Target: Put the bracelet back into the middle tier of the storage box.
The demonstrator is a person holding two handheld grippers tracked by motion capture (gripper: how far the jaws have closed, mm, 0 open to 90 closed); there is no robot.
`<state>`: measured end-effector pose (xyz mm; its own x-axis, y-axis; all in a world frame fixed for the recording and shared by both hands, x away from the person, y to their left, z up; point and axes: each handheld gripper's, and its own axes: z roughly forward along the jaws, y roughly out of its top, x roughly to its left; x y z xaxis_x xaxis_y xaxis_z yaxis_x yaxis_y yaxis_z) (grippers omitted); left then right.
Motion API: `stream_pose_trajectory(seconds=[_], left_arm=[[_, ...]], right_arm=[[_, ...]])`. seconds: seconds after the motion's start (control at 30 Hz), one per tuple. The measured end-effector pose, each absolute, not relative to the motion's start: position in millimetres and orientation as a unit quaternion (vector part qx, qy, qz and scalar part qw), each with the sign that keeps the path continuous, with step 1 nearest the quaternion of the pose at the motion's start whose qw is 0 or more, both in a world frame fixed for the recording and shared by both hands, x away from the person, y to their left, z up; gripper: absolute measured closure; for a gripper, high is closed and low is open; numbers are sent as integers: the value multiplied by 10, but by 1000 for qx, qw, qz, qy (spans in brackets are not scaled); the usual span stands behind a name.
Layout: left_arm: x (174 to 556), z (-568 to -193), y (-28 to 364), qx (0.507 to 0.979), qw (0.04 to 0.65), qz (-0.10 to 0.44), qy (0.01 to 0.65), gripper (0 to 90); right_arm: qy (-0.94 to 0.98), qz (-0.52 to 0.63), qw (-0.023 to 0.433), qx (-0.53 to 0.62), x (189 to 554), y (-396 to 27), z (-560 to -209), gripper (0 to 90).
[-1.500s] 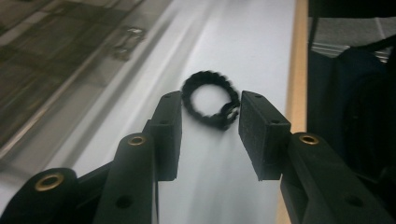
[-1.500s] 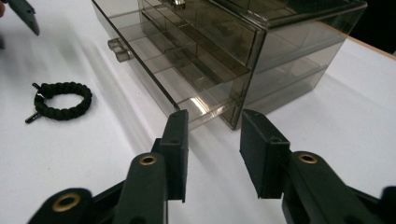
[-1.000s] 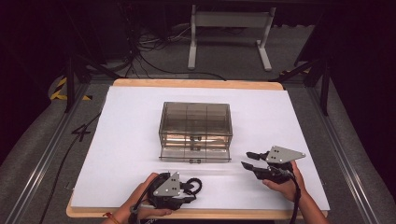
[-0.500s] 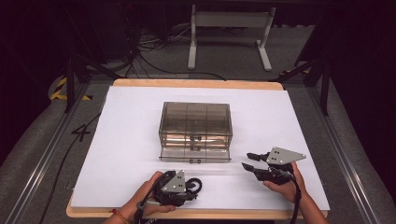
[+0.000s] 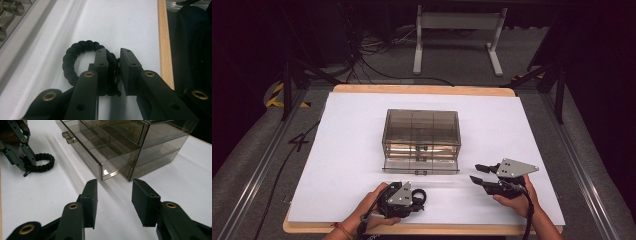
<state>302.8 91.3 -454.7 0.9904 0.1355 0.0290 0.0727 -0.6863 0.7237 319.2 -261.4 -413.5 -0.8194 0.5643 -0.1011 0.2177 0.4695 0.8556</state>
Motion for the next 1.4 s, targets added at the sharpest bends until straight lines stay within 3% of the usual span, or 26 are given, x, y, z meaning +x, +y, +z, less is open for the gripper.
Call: stream_pose_trajectory(seconds=[0.47,1.4], left_arm=[[3016,-4542,907,916,397,44,49,816],[2978,-4425,942,907,414,68,34,821]], right_arm=[[835,460,192,234,3183,-2643,-4137,558],[833,463,194,232,3149,-2653,-4124,531]])
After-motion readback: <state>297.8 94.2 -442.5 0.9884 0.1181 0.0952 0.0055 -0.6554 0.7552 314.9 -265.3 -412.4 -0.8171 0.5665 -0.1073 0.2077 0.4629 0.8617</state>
